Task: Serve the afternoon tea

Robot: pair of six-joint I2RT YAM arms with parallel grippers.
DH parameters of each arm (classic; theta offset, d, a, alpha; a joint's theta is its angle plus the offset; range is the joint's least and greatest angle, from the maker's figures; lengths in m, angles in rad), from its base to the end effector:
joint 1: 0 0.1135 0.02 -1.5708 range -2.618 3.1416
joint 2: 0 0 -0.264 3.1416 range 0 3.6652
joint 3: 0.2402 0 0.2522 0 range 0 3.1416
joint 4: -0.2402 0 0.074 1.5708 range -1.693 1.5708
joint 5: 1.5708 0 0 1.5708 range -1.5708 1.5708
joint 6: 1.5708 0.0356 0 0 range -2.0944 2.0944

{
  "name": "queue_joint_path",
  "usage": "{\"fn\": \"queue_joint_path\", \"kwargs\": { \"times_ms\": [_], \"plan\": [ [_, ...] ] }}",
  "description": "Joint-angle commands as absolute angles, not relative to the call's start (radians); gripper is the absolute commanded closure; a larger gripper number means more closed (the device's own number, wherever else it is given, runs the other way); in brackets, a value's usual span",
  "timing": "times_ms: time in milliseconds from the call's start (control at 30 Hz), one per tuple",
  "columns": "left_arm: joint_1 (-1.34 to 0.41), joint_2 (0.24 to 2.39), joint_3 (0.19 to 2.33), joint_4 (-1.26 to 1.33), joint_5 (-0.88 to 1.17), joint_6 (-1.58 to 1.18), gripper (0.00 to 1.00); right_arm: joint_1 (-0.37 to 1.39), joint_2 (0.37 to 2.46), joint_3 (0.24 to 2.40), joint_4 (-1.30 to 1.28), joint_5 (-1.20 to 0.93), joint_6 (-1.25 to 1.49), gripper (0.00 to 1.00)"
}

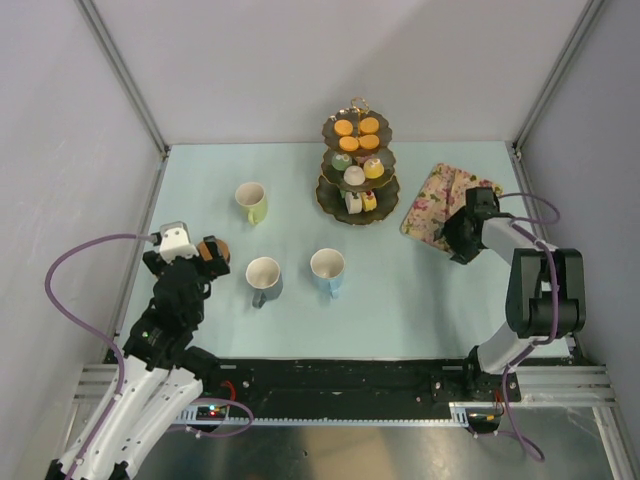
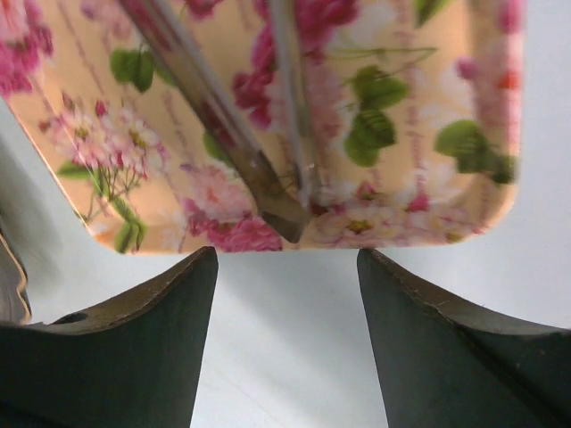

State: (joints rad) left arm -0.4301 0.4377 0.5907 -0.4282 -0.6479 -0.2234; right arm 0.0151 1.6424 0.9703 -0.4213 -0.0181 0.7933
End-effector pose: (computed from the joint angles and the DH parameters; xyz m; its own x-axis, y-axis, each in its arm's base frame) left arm 0.1111 -0.0273 0.2942 -0.1975 -0.1037 -0.9748 -0.2453 0.9680 -0.0533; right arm 0.3182 0.0054 0.1739 -0.6397 0.7030 -0.3109 0.6165 0.7108 0.3387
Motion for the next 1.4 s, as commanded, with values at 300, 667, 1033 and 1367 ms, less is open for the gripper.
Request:
{"fn": "queue_joint_path", "kwargs": {
  "times_ms": [300, 667, 1033, 1367],
  "plan": [
    [-0.435, 0.433, 0.601, -0.396, -0.618, -0.227, 0.02, 0.005, 1.304, 0.974, -0.497, 0.136, 0.664, 0.27],
    [-0.394, 0.788, 0.831, -0.429, -0.469, -0.380, 0.02, 0.304, 1.089, 0.975, -0.520, 0.156, 0.510, 0.23],
    [-0.062, 1.189, 1.037, -0.500, -0.228, -0.475, 0.02, 0.455, 0.987, 0.946, -0.508, 0.073, 0.386, 0.17],
    [0.147, 1.553, 1.209, -0.547, -0.141, -0.409, 0.02, 0.467, 0.979, 0.918, -0.440, 0.076, 0.353, 0.14]
  ]
}}
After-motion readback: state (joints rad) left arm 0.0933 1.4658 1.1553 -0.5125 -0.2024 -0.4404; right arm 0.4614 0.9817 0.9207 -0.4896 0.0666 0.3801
